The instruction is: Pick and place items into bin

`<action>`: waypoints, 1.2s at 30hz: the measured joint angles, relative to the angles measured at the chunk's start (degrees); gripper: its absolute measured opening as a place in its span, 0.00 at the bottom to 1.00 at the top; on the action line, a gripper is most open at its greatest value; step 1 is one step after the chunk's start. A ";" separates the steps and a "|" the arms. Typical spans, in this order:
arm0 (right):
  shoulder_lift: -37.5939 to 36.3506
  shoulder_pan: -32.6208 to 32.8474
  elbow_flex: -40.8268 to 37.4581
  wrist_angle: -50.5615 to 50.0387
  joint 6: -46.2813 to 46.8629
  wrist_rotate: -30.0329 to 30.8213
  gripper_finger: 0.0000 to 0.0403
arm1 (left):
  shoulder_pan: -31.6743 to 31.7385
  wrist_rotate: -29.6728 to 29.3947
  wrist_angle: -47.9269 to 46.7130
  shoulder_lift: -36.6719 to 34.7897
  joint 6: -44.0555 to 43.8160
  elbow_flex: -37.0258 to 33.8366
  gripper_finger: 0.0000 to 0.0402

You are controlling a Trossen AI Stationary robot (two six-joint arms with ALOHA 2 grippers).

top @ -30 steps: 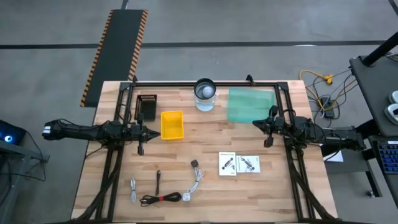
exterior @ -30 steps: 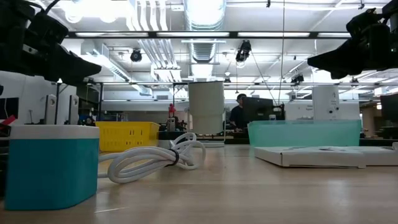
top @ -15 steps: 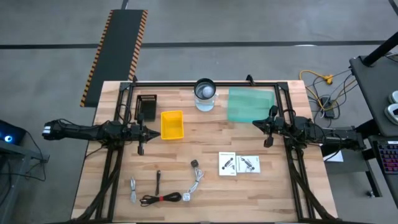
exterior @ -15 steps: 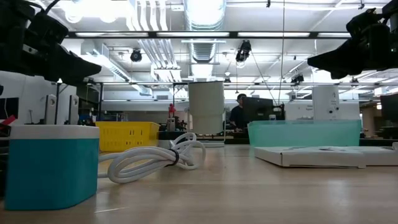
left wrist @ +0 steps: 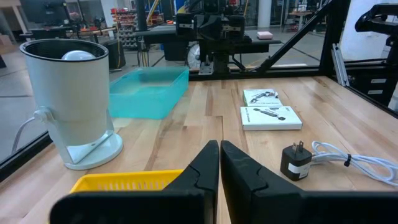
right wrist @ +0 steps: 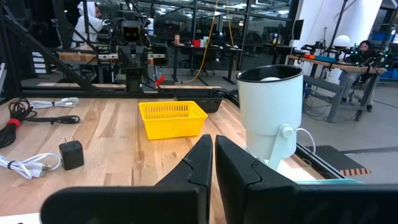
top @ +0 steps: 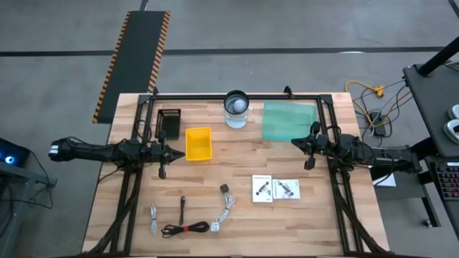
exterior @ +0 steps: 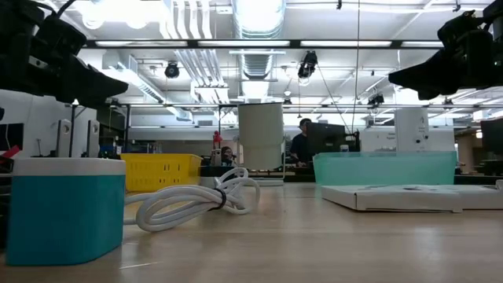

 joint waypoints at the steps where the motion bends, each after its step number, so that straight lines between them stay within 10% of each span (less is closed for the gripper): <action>1: 0.02 0.00 -0.01 0.00 0.00 -0.02 0.02 | 0.02 0.00 0.00 0.01 0.00 -0.01 0.00; 36: 0.00 0.02 0.00 0.02 -0.99 0.01 0.02 | 0.04 0.01 0.01 0.00 0.00 0.00 0.00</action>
